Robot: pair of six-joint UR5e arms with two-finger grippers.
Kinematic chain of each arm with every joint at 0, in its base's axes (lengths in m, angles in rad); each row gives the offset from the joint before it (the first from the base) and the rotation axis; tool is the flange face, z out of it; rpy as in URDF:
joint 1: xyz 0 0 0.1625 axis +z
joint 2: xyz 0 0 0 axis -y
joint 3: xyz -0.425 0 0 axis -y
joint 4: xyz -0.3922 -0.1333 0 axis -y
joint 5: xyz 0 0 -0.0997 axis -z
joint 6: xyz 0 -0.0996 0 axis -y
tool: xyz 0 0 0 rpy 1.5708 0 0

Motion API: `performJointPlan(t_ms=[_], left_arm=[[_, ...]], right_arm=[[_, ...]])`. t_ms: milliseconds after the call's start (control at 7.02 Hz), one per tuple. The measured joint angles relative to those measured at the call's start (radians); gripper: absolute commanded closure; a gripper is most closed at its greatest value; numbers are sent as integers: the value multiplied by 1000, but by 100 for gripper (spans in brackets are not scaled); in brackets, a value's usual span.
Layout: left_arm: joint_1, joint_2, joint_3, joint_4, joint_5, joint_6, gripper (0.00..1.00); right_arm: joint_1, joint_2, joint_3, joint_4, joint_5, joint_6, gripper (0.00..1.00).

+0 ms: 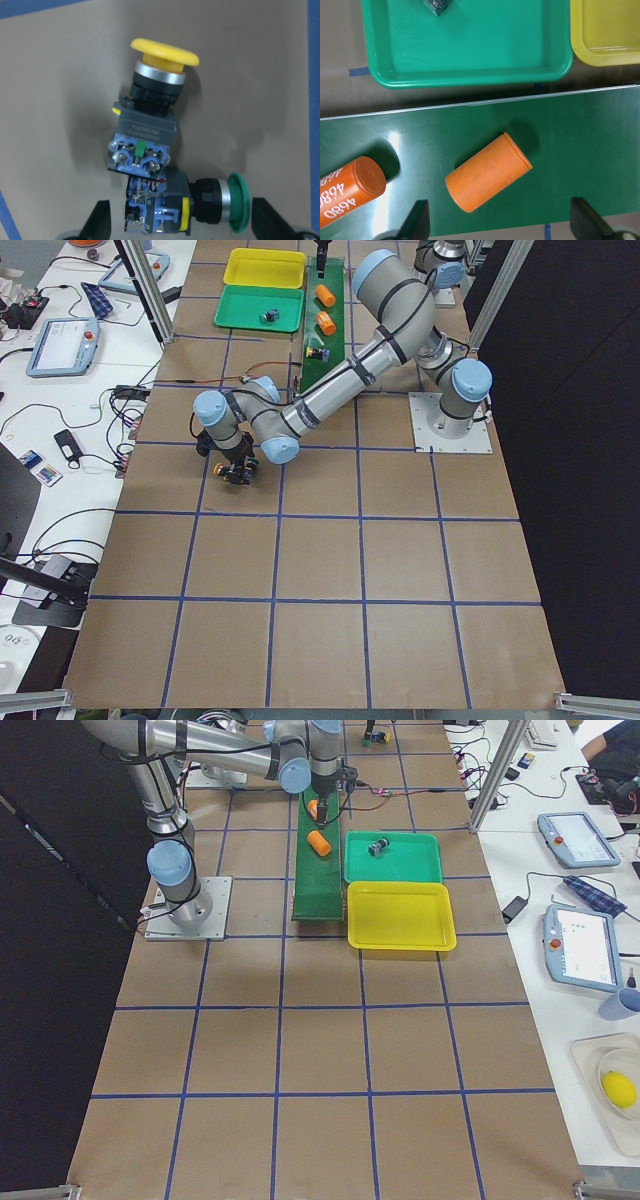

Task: Sort buttons by color to trays
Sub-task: 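Grasp the next yellow-capped button with the left gripper, then place the held button on the belt and open the left gripper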

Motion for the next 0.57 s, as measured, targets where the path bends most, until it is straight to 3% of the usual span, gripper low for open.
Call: performJointPlan(t_ms=[142, 285, 570], left_arm=[[-1, -3, -5, 0, 0, 2, 41], [0, -8, -6, 1, 2, 7, 99], [-7, -6, -10, -7, 10, 12, 100]], right_arm=[[-4, -3, -2, -1, -1, 0, 0], [-6, -6, -3, -1, -2, 0, 0], [-10, -7, -2, -8, -5, -1, 0]])
